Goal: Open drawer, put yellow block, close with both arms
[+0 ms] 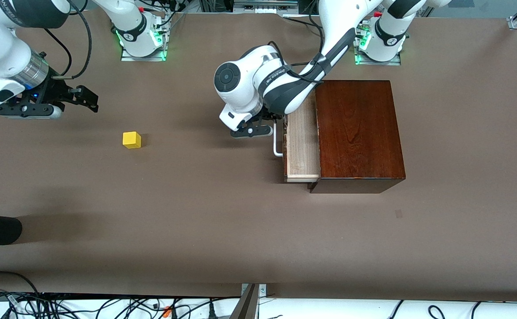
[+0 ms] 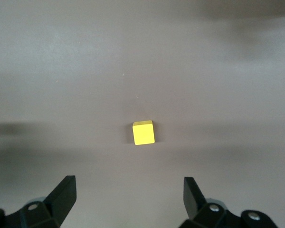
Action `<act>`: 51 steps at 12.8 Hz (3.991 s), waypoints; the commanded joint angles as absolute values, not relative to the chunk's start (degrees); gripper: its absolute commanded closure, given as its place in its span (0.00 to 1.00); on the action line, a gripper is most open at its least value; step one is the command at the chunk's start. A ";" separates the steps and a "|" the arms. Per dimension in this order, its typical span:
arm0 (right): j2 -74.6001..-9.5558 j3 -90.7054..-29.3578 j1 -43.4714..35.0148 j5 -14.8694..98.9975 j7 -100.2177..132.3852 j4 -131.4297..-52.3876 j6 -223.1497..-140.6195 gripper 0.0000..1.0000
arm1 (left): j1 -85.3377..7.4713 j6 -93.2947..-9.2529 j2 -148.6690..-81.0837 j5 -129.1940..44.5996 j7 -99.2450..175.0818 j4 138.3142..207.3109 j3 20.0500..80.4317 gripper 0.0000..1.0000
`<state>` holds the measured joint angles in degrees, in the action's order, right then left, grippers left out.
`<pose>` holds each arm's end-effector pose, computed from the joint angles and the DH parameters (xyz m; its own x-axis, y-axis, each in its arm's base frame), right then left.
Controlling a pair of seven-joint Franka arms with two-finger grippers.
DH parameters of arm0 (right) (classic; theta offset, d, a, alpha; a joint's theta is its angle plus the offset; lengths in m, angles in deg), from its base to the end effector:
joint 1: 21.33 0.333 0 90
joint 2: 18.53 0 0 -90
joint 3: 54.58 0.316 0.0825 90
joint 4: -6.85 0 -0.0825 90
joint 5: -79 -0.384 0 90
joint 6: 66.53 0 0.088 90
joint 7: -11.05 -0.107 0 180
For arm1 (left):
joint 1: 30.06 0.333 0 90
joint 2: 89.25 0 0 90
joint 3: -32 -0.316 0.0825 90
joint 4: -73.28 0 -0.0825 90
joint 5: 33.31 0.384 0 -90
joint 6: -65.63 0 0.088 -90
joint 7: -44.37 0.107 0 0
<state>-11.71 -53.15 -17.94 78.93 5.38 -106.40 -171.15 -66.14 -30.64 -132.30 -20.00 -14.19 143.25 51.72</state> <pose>0.5187 0.0443 0.5173 0.9994 -0.0155 -0.0313 -0.0153 -0.9999 0.0049 0.4695 -0.5418 0.3244 0.9876 0.0648 -0.1431 0.0345 -0.9782 -0.2045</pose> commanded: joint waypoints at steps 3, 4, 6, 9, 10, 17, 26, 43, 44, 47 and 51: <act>-13.51 -53.18 -18.25 78.21 5.08 -104.51 -170.41 0.00 | -60.57 -19.30 -121.36 -22.58 -5.23 143.68 52.04 0.00; -14.39 -53.18 -18.25 78.21 5.08 -104.51 -170.59 0.00 | -58.73 -17.71 -119.25 -24.76 -2.77 143.68 51.69 0.00; -17.01 -53.18 -18.25 78.12 5.08 -104.94 -171.64 0.00 | -51.72 -13.59 -115.64 -26.62 3.55 143.68 52.04 0.00; -19.23 -53.09 -18.25 78.03 4.81 -111.77 -180.65 0.00 | -44.32 -11.11 -111.85 -27.42 12.71 143.59 52.04 0.00; -19.23 -53.09 -18.25 77.94 4.81 -115.98 -186.44 0.00 | -42.30 -9.62 -110.54 -27.42 14.21 143.68 51.96 0.00; -30.28 -53.09 -18.34 78.03 4.99 -129.11 -214.24 0.00 | -25.87 -6.09 -105.87 -27.59 36.77 143.94 50.82 0.00; -35.41 -53.26 -18.34 78.12 8.15 -131.23 -218.59 0.71 | -33.66 -22.97 -86.01 -31.99 46.39 168.90 31.39 0.00; -23.87 -42.01 -7.20 71.46 -44.50 -89.05 -161.00 0.93 | -33.57 -20.68 -88.03 -31.99 46.39 165.82 32.18 0.00; -25.28 -42.01 -4.48 70.31 -52.24 -87.73 -161.45 0.93 | -33.57 -20.68 -88.11 -31.99 46.39 165.82 32.18 0.00; -32.21 -42.01 5.19 70.65 -75.26 -80.19 -162.85 0.93 | -33.84 -20.68 -88.29 -31.99 46.30 165.21 32.18 0.00; -43.72 -42.19 14.77 73.01 -104.11 -68.50 -166.36 0.93 | -33.84 -20.68 -88.29 -31.99 46.30 165.12 32.27 0.00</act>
<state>-36.90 -41.42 11.31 71.43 -93.35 -77.05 -167.12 -33.75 -21.03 -87.61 -30.99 45.65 166.59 32.37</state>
